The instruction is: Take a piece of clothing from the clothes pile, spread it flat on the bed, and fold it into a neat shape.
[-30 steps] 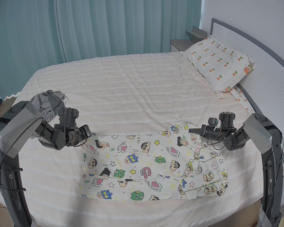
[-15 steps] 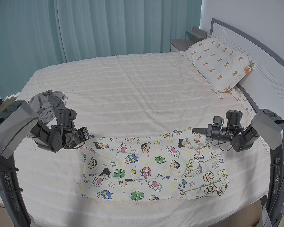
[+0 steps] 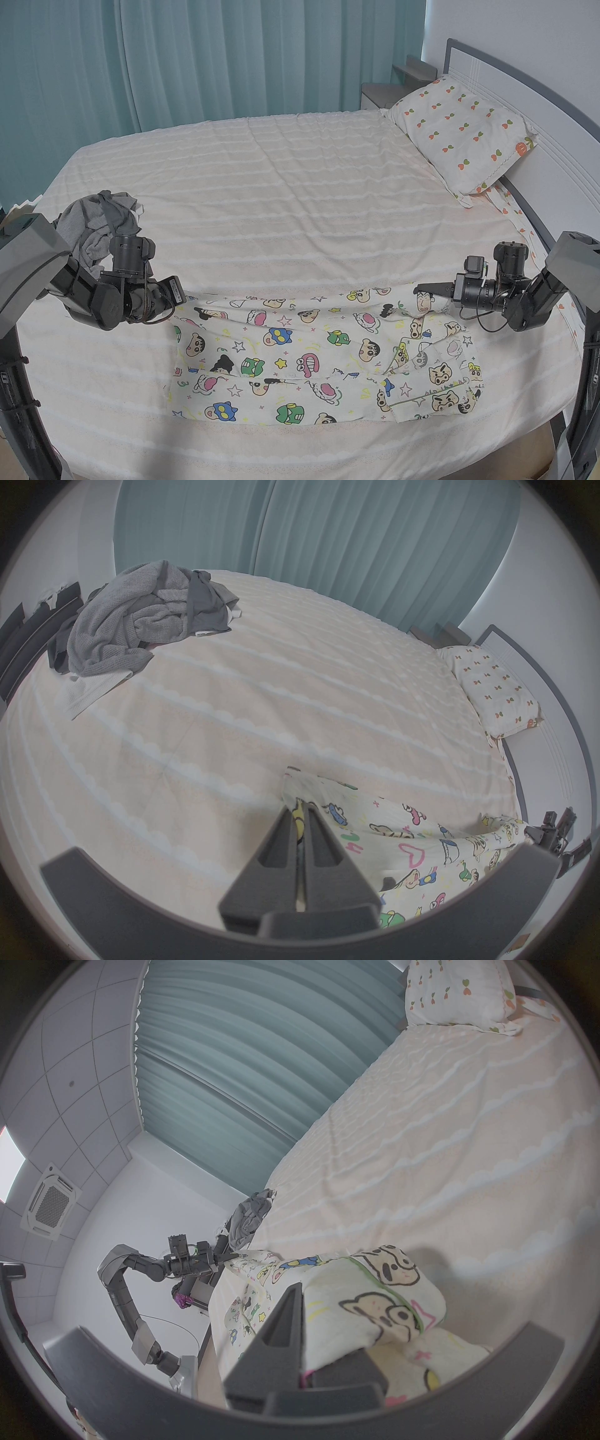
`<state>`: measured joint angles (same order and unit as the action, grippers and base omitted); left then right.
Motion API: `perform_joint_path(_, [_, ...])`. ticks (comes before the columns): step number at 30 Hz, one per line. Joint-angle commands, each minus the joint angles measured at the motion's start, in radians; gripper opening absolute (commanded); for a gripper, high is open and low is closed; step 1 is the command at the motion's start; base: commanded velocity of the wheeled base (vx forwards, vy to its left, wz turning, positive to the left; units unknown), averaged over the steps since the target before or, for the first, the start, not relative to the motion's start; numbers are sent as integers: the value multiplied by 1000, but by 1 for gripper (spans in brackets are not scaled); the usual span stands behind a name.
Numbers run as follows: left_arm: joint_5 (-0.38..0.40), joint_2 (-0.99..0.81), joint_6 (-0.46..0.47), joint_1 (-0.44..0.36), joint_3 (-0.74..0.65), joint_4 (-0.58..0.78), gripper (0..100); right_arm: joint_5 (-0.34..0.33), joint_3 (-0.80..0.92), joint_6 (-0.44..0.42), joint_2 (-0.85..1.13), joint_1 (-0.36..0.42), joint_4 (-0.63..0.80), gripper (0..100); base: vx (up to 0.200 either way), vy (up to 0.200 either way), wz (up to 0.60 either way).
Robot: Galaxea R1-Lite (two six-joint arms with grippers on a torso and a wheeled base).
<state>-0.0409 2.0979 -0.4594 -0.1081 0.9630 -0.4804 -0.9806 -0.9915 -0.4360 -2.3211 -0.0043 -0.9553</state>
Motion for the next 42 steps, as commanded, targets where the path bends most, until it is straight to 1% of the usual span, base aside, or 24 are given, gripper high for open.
perform_joint_path(1, [-1, -15, 5, -5, -53, -30, 0, -24, 88, 17, 37, -8, -42, 0, 0, 0, 0])
perform_joint_path(4, [-1, -13, 7, -8, -99, -93, 0, -24, 134, 19, 35, -8, -83, 0, 0, 0, 0])
perform_joint_path(5, [-1, -13, 7, -8, -99, -93, 0, -24, 134, 19, 35, -8, -83, 0, 0, 0, 0])
perform_joint_path(6, [-1, -10, 18, -10, -132, -129, 0, -24, 166, 20, 34, -8, -108, 0, 0, 0, 0])
perform_joint_path(9, [1, -7, 38, -16, -159, -135, 0, -24, 201, 31, 34, -8, -123, 0, 0, 0, 0])
perform_joint_path(13, [6, -7, 38, -32, -196, -138, 0, -24, 254, 85, 29, -8, -129, 0, 0, 0, 0])
perform_joint_path(18, [41, -7, 38, -35, -228, -144, 0, -24, 303, 135, 32, -10, -131, 0, 0, 0, 0])
perform_joint_path(22, [52, -9, 36, -35, -253, -145, 0, -27, 329, 166, 34, -20, -132, 0, 0, 0, 0])
perform_joint_path(24, [53, -9, 36, -35, -268, -158, 0, -27, 344, 175, 37, -22, -132, 0, 0, 0, 0])
perform_joint_path(25, [53, -9, 36, -35, -296, -193, 0, -27, 359, 195, 35, -25, -134, 0, 0, 0, 0])
perform_joint_path(27, [53, -6, 36, -33, -322, -224, 0, -29, 375, 209, 32, -34, -145, 0, 0, 0, 0])
perform_joint_path(30, [55, -4, 36, -33, -359, -260, 0, -44, 398, 210, 29, -42, -163, 0, 0, 0, 0])
perform_joint_path(34, [73, 7, 39, -33, -388, -283, 0, -46, 415, 212, 20, -43, -172, 0, 0, 0, 0])
perform_joint_path(42, [78, 73, 39, -32, -405, -330, 0, -47, 450, 215, 6, -43, -174, 0, 0, 0, 0])
